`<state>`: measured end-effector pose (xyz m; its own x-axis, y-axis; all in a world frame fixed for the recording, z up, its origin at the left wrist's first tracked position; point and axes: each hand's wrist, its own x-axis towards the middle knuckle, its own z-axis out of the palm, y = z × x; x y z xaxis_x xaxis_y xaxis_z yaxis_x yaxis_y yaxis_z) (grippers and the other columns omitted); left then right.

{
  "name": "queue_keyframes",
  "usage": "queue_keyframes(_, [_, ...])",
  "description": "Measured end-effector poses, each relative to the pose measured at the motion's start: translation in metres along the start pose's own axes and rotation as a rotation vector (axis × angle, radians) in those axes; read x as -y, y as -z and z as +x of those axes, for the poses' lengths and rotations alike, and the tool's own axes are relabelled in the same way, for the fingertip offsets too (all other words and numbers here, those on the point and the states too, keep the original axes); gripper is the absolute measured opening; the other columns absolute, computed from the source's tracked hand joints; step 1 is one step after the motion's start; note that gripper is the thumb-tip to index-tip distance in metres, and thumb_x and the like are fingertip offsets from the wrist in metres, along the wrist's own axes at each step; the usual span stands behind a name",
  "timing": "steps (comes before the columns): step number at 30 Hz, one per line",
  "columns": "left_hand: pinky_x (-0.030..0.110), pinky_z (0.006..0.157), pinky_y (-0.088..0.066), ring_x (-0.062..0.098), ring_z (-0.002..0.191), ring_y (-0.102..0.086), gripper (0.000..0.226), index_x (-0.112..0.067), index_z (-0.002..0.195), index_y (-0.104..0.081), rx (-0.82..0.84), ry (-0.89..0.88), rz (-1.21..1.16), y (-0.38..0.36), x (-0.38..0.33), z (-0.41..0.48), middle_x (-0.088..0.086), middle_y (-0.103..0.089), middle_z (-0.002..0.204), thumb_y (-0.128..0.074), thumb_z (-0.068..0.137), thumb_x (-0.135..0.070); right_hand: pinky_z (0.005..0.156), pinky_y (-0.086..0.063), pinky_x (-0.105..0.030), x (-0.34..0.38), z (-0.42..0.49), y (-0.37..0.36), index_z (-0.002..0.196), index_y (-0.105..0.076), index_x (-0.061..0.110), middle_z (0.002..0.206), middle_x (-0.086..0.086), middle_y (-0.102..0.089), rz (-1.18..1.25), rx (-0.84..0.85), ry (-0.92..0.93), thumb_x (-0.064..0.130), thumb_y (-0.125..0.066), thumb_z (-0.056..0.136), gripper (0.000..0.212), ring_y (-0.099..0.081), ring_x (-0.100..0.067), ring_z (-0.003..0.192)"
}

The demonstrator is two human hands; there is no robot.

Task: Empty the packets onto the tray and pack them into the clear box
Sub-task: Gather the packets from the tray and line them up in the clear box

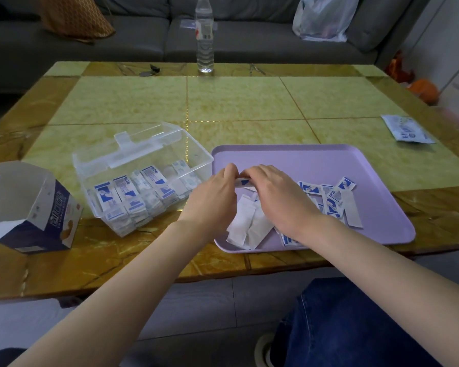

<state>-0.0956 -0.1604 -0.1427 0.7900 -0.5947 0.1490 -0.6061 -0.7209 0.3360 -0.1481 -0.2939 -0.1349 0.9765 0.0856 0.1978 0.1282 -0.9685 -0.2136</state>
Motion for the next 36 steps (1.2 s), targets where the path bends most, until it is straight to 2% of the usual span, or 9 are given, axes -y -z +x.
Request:
queue_keyframes(4, [0.03, 0.054, -0.027, 0.022, 0.066, -0.041, 0.011, -0.011, 0.104, -0.038, -0.012, -0.028, -0.023, 0.024, 0.006, -0.003, 0.001, -0.045, 0.086, -0.033, 0.095, -0.007, 0.079, -0.046, -0.037, 0.013, 0.001, 0.007, 0.123, -0.049, 0.013, 0.113, -0.005, -0.059, 0.1, -0.057, -0.019, -0.001, -0.039, 0.094, 0.033, -0.054, -0.024, 0.103])
queue_keyframes(10, [0.039, 0.064, -0.037, 0.029, 0.079, -0.049, 0.018, -0.011, 0.11, -0.043, -0.021, -0.037, -0.06, 0.056, 0.028, -0.004, 0.006, -0.042, 0.107, -0.036, 0.094, -0.007, 0.065, -0.047, -0.044, 0.037, 0.022, 0.022, 0.107, -0.062, 0.013, 0.081, -0.008, -0.066, 0.235, -0.111, -0.023, 0.016, -0.044, 0.098, 0.02, -0.057, -0.031, 0.072])
queue_keyframes(17, [0.049, 0.078, -0.042, 0.034, 0.089, -0.052, 0.023, -0.01, 0.105, -0.049, -0.168, 0.009, -0.166, 0.085, 0.054, -0.007, 0.008, -0.047, 0.107, -0.035, 0.09, 0.0, 0.076, -0.052, -0.042, 0.067, 0.069, 0.025, 0.092, -0.071, 0.012, 0.082, -0.006, -0.071, 0.38, -0.057, -0.027, 0.019, -0.062, 0.087, 0.012, -0.065, -0.024, 0.076])
queue_keyframes(20, [0.042, 0.079, -0.04, 0.03, 0.088, -0.051, 0.022, -0.01, 0.106, -0.049, -0.226, 0.062, -0.217, 0.09, 0.068, -0.01, 0.004, -0.046, 0.104, -0.037, 0.091, -0.001, 0.075, -0.051, -0.04, 0.082, 0.083, 0.022, 0.09, -0.07, 0.008, 0.082, -0.007, -0.071, 0.413, -0.058, -0.01, 0.035, -0.059, 0.089, 0.029, -0.065, -0.024, 0.077])
queue_keyframes(23, [0.039, 0.085, -0.042, 0.027, 0.095, -0.052, 0.024, -0.01, 0.117, -0.045, -0.325, 0.132, -0.294, 0.092, 0.079, -0.014, 0.004, -0.042, 0.113, -0.041, 0.094, -0.005, 0.068, -0.046, -0.029, 0.094, 0.093, 0.022, 0.088, -0.068, 0.006, 0.079, -0.007, -0.07, 0.418, -0.06, -0.004, 0.038, -0.057, 0.09, 0.034, -0.062, -0.022, 0.074])
queue_keyframes(25, [0.04, 0.089, -0.042, 0.027, 0.1, -0.051, 0.032, -0.011, 0.126, -0.04, -0.377, 0.177, -0.264, 0.092, 0.086, -0.02, 0.008, -0.039, 0.123, -0.046, 0.094, -0.011, 0.065, -0.043, -0.03, 0.097, 0.102, 0.022, 0.086, -0.068, 0.007, 0.078, -0.008, -0.068, 0.396, -0.041, -0.026, 0.037, -0.056, 0.09, 0.032, -0.06, -0.022, 0.072])
queue_keyframes(28, [0.034, 0.091, -0.033, 0.025, 0.104, -0.048, 0.035, -0.017, 0.129, -0.039, -0.28, 0.191, -0.094, 0.088, 0.096, -0.031, 0.004, -0.043, 0.124, -0.047, 0.095, -0.023, 0.063, -0.042, -0.031, 0.091, 0.12, 0.015, 0.077, -0.064, -0.001, 0.072, -0.012, -0.063, 0.334, 0.0, -0.1, 0.023, -0.056, 0.09, 0.028, -0.054, -0.025, 0.068])
queue_keyframes(31, [0.033, 0.094, -0.026, 0.018, 0.111, -0.045, 0.028, -0.023, 0.121, -0.046, -0.078, 0.119, 0.08, 0.078, 0.104, -0.042, -0.003, -0.047, 0.117, -0.04, 0.097, -0.035, 0.057, -0.03, -0.027, 0.082, 0.135, 0.002, 0.069, -0.057, -0.007, 0.065, -0.014, -0.048, 0.249, 0.064, -0.2, 0.009, -0.055, 0.085, 0.023, -0.041, -0.02, 0.063])
queue_keyframes(36, [0.028, 0.083, -0.024, 0.014, 0.1, -0.048, 0.016, -0.025, 0.102, -0.05, -0.032, 0.05, 0.072, 0.067, 0.11, -0.053, -0.01, -0.056, 0.106, -0.038, 0.098, -0.035, 0.044, -0.017, -0.029, 0.082, 0.148, -0.02, 0.049, -0.028, 0.011, 0.052, -0.007, -0.026, 0.068, 0.197, -0.217, 0.004, -0.048, 0.081, 0.039, -0.031, -0.022, 0.064])
